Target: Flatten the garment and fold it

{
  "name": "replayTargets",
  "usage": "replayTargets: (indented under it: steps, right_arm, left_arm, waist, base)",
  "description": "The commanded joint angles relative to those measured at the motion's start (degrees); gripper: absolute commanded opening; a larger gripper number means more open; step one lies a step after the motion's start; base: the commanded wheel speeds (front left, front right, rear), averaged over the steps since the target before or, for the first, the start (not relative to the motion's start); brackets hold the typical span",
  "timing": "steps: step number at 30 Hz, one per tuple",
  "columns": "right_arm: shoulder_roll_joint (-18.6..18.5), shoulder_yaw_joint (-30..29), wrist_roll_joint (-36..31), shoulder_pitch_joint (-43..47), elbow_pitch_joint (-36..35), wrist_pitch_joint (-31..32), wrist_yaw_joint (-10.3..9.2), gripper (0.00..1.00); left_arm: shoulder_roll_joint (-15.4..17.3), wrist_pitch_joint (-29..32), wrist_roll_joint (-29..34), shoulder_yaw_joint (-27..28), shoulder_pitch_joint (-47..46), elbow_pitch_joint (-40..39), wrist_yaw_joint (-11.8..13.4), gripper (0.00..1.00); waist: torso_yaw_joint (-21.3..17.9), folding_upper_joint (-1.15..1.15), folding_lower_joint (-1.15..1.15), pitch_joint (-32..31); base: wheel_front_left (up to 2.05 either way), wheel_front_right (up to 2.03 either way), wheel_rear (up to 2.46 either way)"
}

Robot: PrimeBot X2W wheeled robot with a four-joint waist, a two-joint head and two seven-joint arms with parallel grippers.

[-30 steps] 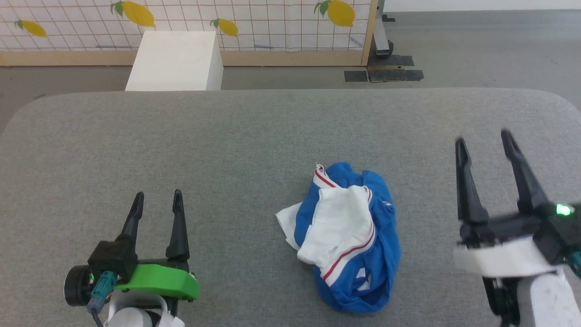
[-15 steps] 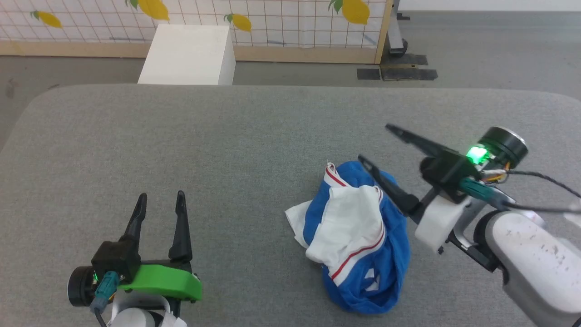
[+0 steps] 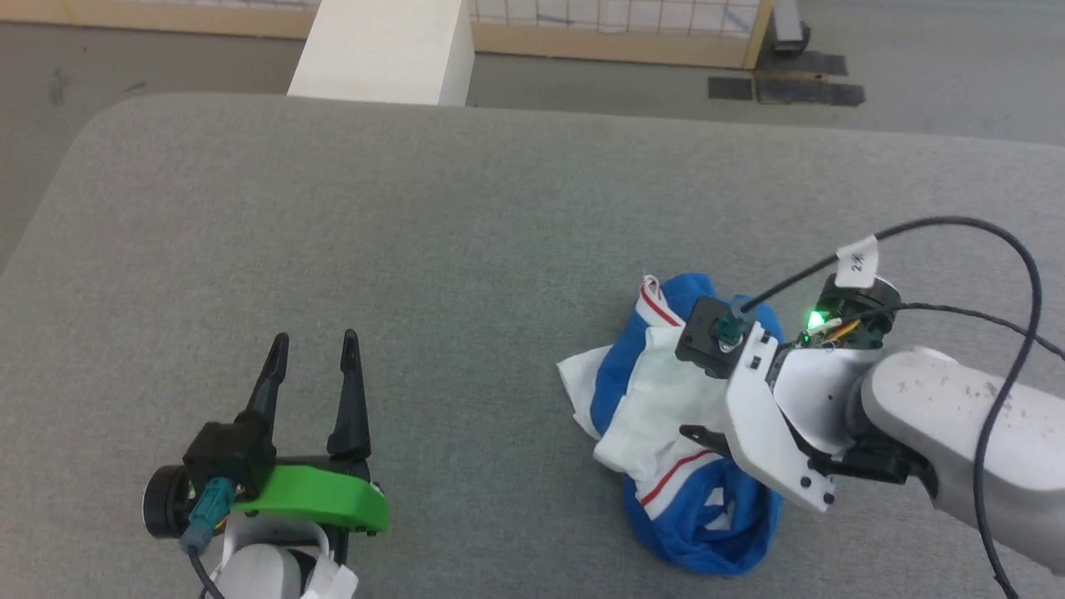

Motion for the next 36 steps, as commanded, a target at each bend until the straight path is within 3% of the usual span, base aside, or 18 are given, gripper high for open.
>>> replayTargets:
  steps: [1, 9, 13, 14, 15, 24, 31, 36]
  right_arm:
    - [0.66, 0.90, 0.79, -1.53, 0.67, 1.32, -0.10, 1.00]
    - [3.74, 1.82, -3.09, 2.52, 3.36, 7.47, -0.10, 1.00]
    - [4.06, 1.83, -4.58, 4.71, 3.98, 7.51, -0.10, 1.00]
    - [4.09, 1.83, -5.11, 4.94, 4.06, 7.33, -0.10, 0.82]
    - [4.22, 1.84, -6.27, 4.90, 4.49, 5.72, -0.10, 0.00]
    - [2.66, 1.17, -5.64, 0.44, 3.69, -16.32, -0.10, 0.00]
    - [-2.30, -8.16, -3.83, 3.65, 4.17, -28.66, -0.10, 0.00]
    - [-6.00, -15.30, -3.85, 12.45, 8.75, -32.52, -0.10, 0.00]
  left_arm:
    - [-0.18, -0.21, -0.64, -0.15, -1.39, -0.03, 0.40, 1.00]
    - [-0.18, -0.21, -1.86, -1.79, -3.48, 0.39, 1.03, 1.00]
    - [-0.18, -0.21, -2.11, -2.02, -4.20, 0.53, 1.29, 1.00]
    - [-0.18, -0.21, -2.12, -2.03, -4.28, 0.55, 1.33, 1.00]
    - [-0.18, -0.21, -2.12, -1.93, -4.35, 0.57, 1.47, 1.00]
    - [-0.18, -0.21, -1.31, -0.54, -1.91, 1.30, 1.48, 1.00]
    - [-0.18, -0.21, -1.08, -0.10, -0.34, 1.21, 1.13, 1.00]
    - [-0.18, -0.21, -1.21, -0.88, -0.32, 1.33, 1.21, 1.00]
  waist:
    - [1.94, 0.00, 0.00, 2.10]
    - [5.07, 0.00, 0.00, 5.28]
    - [5.71, 0.00, 0.00, 6.01]
    - [5.74, 0.00, 0.00, 6.09]
    - [5.61, 0.00, 0.00, 6.17]
    - [1.71, 0.00, 0.00, 2.11]
    - [-2.65, 0.00, 0.00, -0.02]
    - [-4.19, 0.00, 0.00, -0.14]
  base:
    - [0.00, 0.00, 0.00]
    - [0.00, 0.00, 0.00]
    - [0.00, 0.00, 0.00]
    - [0.00, 0.00, 0.00]
    - [0.00, 0.00, 0.00]
    - [0.00, 0.00, 0.00]
    - [0.00, 0.00, 0.00]
    - [0.00, 0.00, 0.00]
